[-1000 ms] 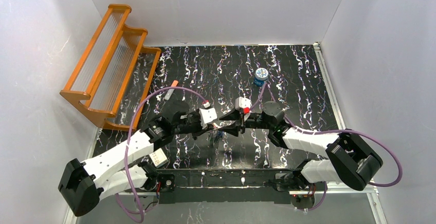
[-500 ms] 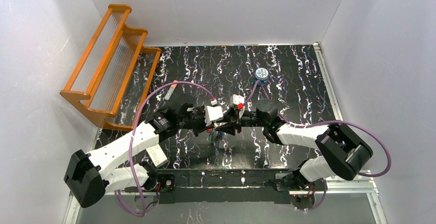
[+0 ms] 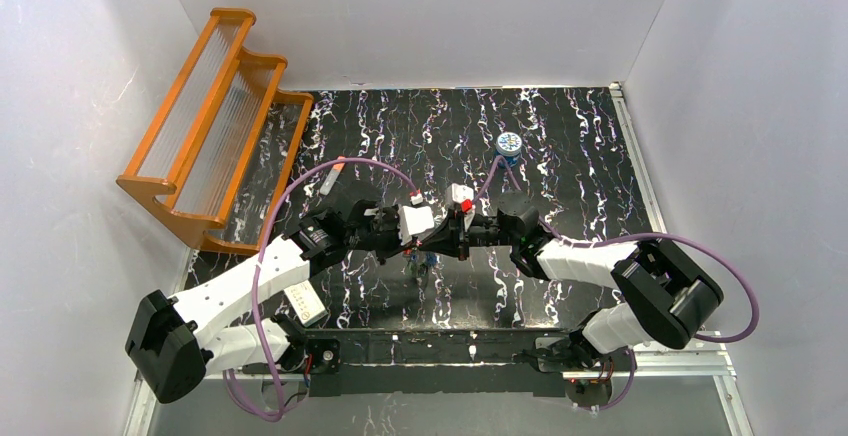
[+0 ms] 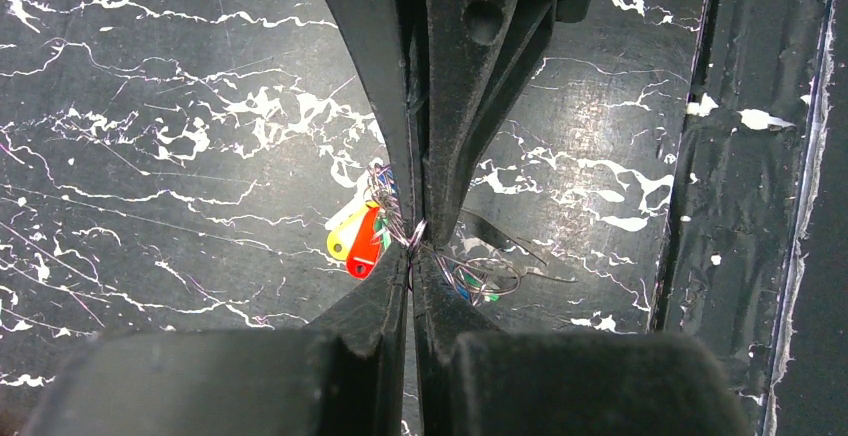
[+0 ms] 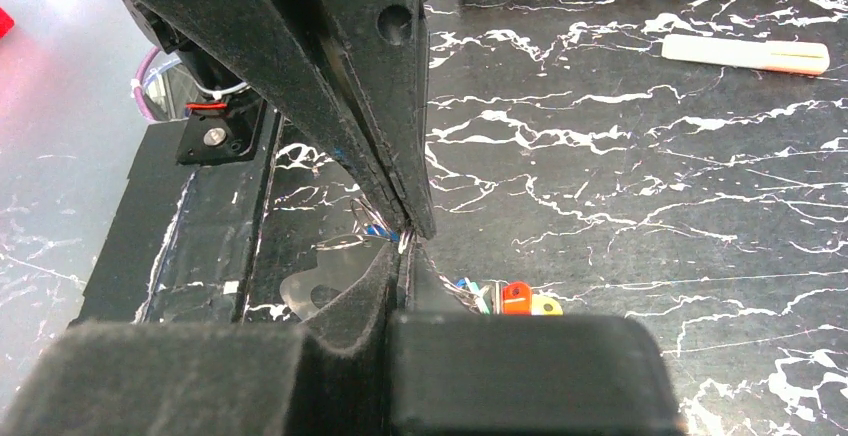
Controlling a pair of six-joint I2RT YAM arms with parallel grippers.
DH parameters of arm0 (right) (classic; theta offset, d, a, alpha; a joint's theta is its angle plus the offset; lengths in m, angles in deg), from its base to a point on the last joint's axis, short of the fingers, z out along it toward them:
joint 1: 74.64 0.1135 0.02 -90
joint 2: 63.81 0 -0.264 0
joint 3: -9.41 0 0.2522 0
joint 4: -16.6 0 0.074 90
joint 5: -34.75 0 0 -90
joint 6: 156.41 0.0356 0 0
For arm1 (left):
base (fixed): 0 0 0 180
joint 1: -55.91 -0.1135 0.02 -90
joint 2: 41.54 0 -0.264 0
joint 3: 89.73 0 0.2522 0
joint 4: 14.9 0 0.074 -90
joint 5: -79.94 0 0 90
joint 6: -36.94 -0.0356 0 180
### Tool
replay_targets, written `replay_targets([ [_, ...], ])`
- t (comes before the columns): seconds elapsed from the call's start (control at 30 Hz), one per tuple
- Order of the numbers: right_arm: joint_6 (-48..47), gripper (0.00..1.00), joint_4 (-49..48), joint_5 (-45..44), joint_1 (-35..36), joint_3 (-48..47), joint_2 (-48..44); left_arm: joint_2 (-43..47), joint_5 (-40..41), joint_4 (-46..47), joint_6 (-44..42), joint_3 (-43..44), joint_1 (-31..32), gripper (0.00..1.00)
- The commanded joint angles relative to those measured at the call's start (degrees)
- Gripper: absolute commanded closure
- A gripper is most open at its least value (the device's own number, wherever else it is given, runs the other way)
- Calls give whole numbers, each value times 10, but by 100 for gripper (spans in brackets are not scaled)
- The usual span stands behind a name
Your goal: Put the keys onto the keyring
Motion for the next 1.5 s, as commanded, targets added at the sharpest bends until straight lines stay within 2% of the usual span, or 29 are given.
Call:
replay_targets([
  [0.0,-6,99,-9,-22,0,-28,-1,0,-13,-35,4,-2,4,100],
  [0.07,-8,99,-11,-27,0,-22,-6,9,-8,-26,10,-10,3,98],
  [0.27,4,99,-83,-28,0,27,-18,73,17,60,52,-74,4,78],
  [0.57,46,99,-235,29,0,75,10,210,31,293,161,-231,4,64],
  [0.7,67,99,-275,47,-1,78,20,254,47,357,189,-272,3,60],
  [0.87,80,99,-294,76,-1,71,26,275,51,392,194,-289,4,59],
  [1.13,98,99,-314,83,0,65,31,238,-20,431,200,-286,3,67],
  [1.47,105,99,-313,72,0,66,28,213,-41,449,206,-293,4,67],
])
